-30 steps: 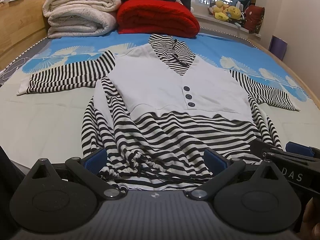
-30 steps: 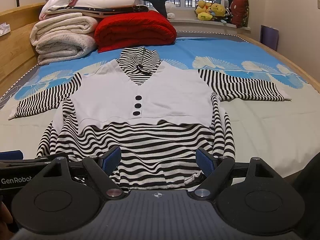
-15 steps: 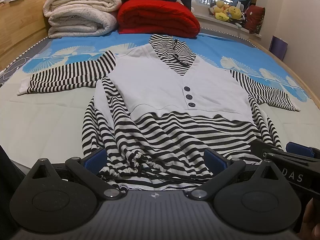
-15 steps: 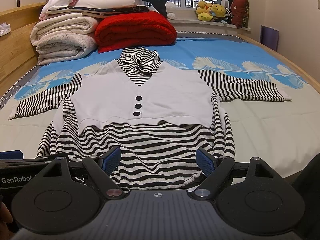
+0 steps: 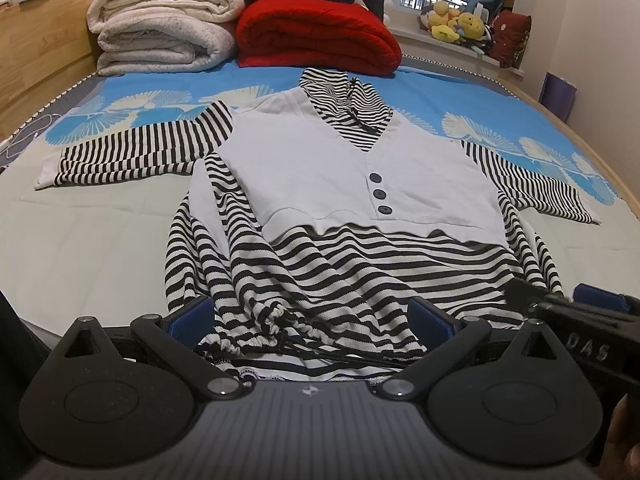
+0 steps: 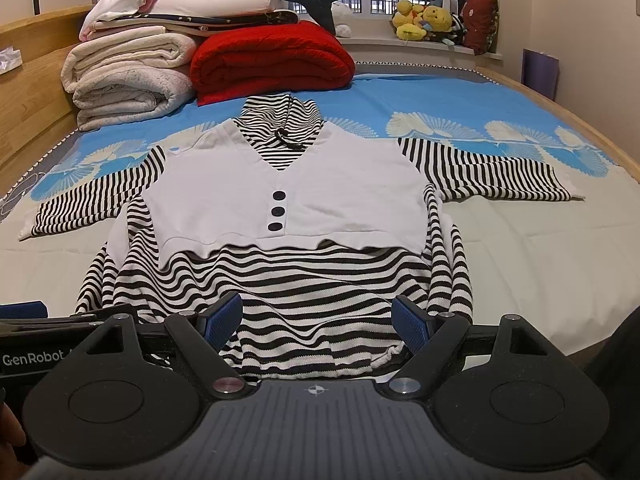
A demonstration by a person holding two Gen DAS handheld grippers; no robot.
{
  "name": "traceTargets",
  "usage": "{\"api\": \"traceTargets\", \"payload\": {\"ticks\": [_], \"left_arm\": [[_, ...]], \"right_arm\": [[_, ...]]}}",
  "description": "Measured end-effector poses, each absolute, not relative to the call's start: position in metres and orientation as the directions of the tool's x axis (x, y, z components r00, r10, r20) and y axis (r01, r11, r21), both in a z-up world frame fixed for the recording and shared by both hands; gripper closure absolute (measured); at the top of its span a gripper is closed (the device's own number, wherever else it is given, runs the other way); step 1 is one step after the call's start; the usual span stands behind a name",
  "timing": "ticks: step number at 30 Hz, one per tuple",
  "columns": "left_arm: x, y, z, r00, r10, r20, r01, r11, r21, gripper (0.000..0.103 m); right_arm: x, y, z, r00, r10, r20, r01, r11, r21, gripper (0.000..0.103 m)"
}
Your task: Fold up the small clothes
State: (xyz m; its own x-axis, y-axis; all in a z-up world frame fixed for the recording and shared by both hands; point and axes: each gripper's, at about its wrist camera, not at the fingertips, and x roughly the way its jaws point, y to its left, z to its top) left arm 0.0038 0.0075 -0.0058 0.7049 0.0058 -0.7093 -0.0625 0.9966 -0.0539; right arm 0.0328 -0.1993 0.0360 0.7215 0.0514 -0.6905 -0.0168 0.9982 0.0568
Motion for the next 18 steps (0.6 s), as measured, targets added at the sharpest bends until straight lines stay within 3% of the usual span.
{"api": "traceTargets", "payload": {"ticks": [2,6,16,18], "left_arm": [[0.010,0.014,-0.006,0.702,0.000,-0.712,-0.064,0.996,-0.063,0.006],[0.041,0.027,-0.004,0.684,0.019,-0.729,-0.056,0.998,-0.027,0.017],[0.132,0.066,-0.075,0.542,0.097,-0.835,-0.140,0.990,0.024,0.022],[0.128,0.083,-0.083,0.506,0.124,-0.854,-0.205,0.978,0.020,0.035]], "right_arm": [[0.035,-0.203,0.037,0.727,0.041,-0.686,-0.003,0.998,0.057,0.021],[0.055,-0.227,0.035,0.718,0.000,-0.696,0.078,0.994,0.081,0.035],[0.115,-0.287,-0.021,0.553,-0.186,-0.812,0.334,0.942,0.011,0.035],[0.119,-0.294,-0.034,0.509,-0.195,-0.838,0.363,0.932,0.003,0.037]]}}
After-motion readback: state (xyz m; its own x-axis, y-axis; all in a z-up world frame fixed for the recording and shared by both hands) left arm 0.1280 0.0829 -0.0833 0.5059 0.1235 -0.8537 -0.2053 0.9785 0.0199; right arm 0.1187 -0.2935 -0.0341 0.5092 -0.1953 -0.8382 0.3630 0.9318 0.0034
